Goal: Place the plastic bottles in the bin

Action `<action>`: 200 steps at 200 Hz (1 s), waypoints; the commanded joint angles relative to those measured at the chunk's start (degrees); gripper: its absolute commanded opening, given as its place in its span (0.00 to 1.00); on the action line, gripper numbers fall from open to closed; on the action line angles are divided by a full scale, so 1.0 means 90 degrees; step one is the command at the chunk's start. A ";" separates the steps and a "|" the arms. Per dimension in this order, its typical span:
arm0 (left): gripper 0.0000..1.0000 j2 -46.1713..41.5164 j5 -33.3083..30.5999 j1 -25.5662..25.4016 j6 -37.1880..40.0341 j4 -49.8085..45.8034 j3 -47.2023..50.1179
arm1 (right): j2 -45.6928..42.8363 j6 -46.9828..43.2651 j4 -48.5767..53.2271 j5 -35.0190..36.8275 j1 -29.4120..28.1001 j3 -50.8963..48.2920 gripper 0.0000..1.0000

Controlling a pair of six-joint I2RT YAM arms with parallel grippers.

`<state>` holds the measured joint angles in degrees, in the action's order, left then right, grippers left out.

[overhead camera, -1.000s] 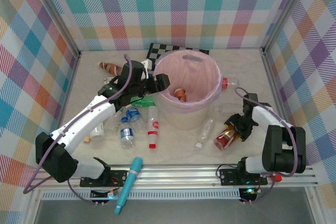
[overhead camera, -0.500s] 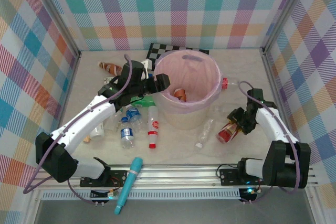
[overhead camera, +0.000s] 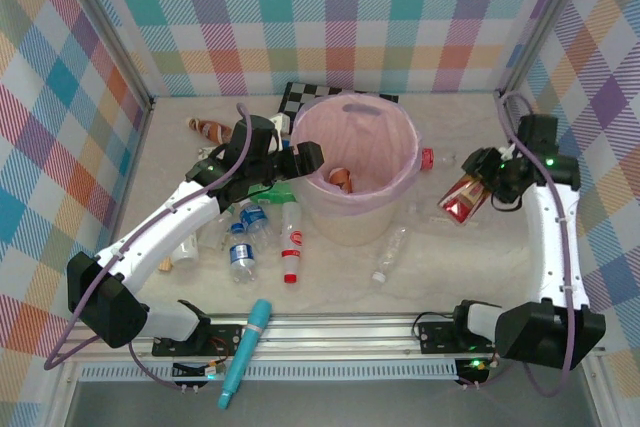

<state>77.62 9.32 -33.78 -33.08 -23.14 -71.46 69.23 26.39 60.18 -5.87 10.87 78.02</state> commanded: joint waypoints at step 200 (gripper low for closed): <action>0.82 0.0154 0.0242 -0.0075 0.0217 -0.0347 -0.0298 | 0.2915 -0.0878 0.0326 -0.1494 -0.3461 0.5296 0.42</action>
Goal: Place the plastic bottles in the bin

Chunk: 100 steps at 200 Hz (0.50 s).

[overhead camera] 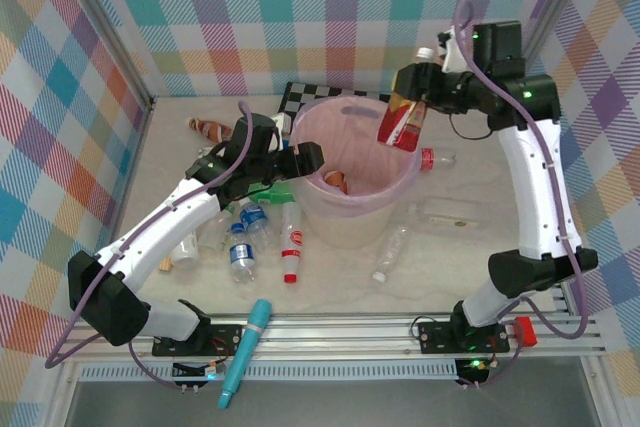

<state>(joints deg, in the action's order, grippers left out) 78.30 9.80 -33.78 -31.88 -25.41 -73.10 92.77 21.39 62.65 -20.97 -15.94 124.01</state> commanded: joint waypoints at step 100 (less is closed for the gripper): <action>0.82 0.0083 0.0161 -0.0075 0.0029 -0.0115 -0.0120 | 0.1734 -0.1040 0.0994 0.1646 -0.1695 0.0194 0.42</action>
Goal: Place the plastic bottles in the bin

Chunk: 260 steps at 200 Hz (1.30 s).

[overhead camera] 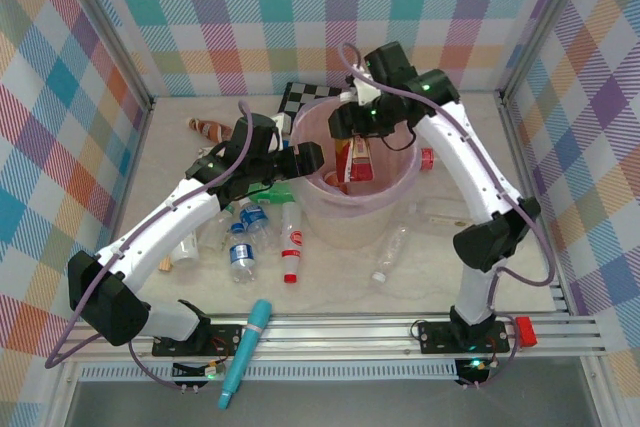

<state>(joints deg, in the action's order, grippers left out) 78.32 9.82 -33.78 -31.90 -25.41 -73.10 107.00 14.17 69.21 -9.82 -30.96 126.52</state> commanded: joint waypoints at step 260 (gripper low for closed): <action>0.82 0.0143 0.0090 -0.0083 -0.0098 0.0048 -0.0005 | 0.0738 0.0619 -0.1485 0.0946 -0.0345 -0.3172 0.92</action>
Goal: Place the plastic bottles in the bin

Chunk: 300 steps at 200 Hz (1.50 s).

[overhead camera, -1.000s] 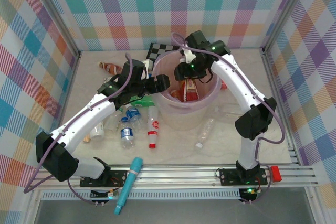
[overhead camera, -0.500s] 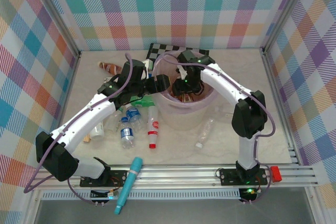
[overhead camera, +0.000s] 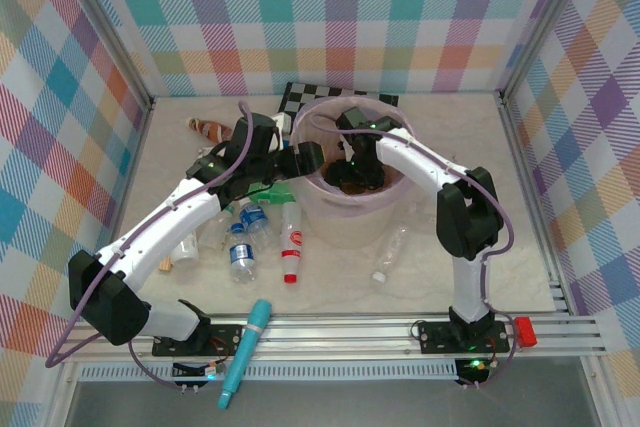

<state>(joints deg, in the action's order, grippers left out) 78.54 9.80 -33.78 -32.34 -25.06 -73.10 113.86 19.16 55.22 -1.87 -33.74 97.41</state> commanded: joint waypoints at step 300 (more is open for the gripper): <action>0.82 0.0084 0.0127 -0.0094 -0.0078 0.0121 0.0076 | -0.3183 0.1234 0.0878 -0.0789 0.2533 0.1543 1.00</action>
<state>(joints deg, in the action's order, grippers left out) 78.70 9.96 -33.78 -32.80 -24.08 -72.93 88.47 24.88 67.29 -5.98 -16.38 116.90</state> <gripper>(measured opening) 0.818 0.994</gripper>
